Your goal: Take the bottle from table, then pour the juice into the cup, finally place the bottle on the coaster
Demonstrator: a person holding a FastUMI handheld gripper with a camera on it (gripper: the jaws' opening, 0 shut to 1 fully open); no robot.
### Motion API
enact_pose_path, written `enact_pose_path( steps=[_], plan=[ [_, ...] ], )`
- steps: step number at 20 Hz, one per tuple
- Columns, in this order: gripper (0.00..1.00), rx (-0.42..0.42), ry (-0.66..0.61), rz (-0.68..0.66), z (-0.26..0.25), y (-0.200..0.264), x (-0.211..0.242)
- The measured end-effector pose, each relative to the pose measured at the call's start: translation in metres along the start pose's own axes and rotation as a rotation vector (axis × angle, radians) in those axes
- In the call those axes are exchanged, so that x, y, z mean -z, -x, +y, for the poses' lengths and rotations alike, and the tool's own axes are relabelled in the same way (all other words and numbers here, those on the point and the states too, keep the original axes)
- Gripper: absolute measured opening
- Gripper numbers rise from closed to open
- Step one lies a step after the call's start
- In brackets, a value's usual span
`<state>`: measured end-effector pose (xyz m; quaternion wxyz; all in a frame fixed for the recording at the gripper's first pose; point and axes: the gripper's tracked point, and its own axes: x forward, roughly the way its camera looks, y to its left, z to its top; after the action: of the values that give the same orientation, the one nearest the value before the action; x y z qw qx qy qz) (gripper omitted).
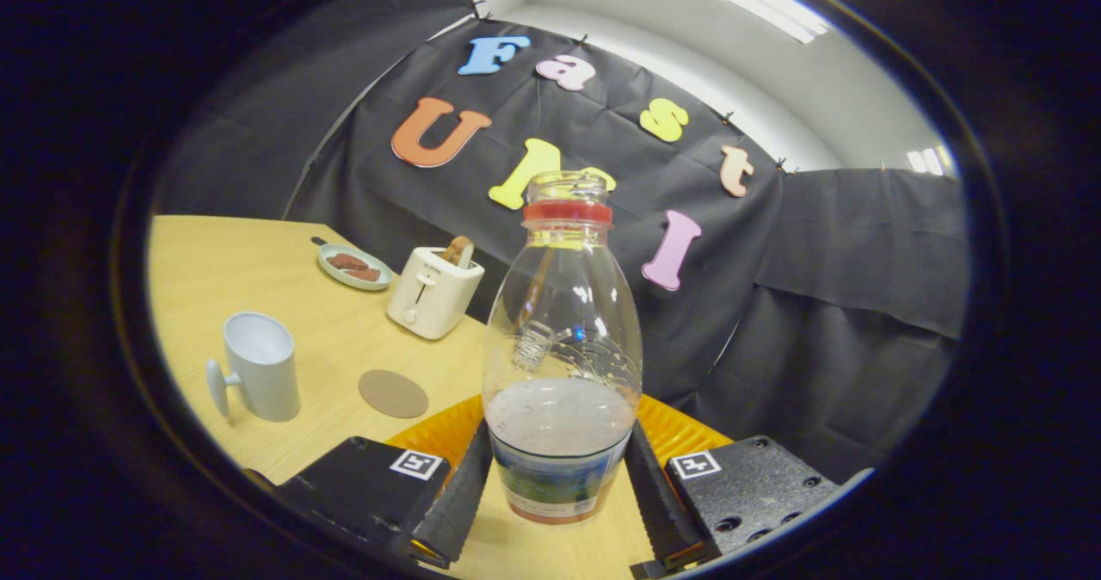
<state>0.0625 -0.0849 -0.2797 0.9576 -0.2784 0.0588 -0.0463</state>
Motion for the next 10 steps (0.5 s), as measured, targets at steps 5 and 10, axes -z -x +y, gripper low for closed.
enact_pose_path(
  steps=[5, 10],
  plan=[
    [0.82, 0.000, 0.143, 0.026, 0.014, -0.003, 0.003],
    [0.81, 0.012, 0.371, 0.049, 0.034, -0.004, 0.007]
  ],
)
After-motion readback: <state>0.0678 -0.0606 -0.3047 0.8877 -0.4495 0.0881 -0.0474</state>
